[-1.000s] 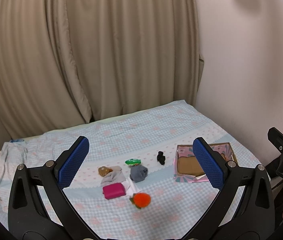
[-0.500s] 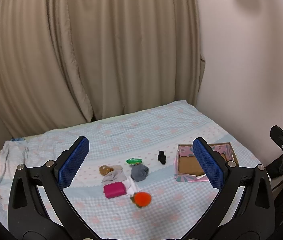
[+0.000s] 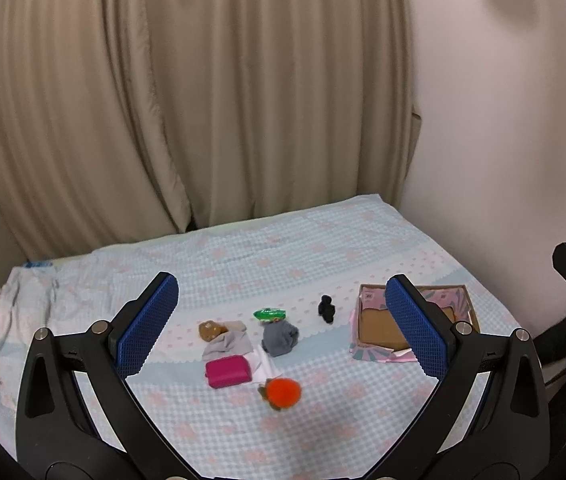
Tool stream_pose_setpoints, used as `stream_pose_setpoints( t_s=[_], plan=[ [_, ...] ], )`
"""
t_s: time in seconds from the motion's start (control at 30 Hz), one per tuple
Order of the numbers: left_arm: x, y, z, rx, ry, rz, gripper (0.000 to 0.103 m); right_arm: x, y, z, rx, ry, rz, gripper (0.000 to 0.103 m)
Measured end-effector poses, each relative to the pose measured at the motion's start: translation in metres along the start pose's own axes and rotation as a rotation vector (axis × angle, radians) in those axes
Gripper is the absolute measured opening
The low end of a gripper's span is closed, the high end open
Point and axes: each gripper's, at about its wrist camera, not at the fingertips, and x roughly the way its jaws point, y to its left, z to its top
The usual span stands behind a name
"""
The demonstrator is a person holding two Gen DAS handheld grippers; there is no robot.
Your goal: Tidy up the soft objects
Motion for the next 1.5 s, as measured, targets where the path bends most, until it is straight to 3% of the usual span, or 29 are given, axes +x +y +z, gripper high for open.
stream_pose_setpoints(
  t_s=[0.33,0.67,0.87,1.2,1.4,1.5],
  plan=[
    [0.046,0.038,-0.043,-0.053,0.09,0.098,0.103,0.05,0.019,-0.026,-0.103,0.049,0.166,0.103],
    [0.147,0.109,-0.125,-0.032,0.227,0.034,0.103,0.127,0.094,-0.114,-0.097,0.203,0.259,0.103],
    [0.227,0.143,-0.183,0.104,0.274,-0.059,0.103,0.176,0.14,-0.181,-0.111,0.297,0.275,0.103],
    [0.338,0.147,-0.263,0.396,0.374,-0.311,0.101,0.245,0.194,-0.277,-0.194,0.388,0.326,0.103],
    [0.383,0.141,-0.295,0.525,0.399,-0.367,0.101,0.29,0.215,-0.317,-0.214,0.441,0.343,0.102],
    [0.397,0.135,-0.309,0.576,0.413,-0.395,0.1,0.306,0.222,-0.332,-0.219,0.472,0.354,0.096]
  ],
)
